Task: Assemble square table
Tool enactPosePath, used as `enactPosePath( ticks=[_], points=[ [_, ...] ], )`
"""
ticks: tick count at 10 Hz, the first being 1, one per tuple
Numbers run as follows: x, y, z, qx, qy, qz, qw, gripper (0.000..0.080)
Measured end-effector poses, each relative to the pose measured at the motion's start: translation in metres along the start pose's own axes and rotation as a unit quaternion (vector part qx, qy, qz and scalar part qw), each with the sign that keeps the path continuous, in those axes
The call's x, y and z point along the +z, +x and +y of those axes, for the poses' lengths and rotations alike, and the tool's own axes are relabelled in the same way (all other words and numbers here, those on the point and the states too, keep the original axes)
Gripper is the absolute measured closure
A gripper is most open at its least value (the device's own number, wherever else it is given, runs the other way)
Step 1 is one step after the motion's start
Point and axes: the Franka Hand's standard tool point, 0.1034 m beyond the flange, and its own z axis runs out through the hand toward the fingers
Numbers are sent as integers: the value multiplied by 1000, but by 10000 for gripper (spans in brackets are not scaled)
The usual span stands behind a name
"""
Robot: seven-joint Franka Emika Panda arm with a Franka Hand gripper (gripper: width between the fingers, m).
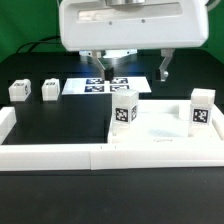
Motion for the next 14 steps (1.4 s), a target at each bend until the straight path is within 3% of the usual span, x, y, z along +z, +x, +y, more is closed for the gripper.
enactPosePath(
  ticks=[1,6,7,10,14],
  points=[
    [1,1,9,-29,-2,10,1000,151],
    [2,1,12,-39,-4,10,999,151],
    [7,-9,15,-37,-5,-2,999,151],
    [38,-32,22,-39,-17,-25,999,151],
    [77,-38,36,-37,-39,-11,998,151]
  ],
)
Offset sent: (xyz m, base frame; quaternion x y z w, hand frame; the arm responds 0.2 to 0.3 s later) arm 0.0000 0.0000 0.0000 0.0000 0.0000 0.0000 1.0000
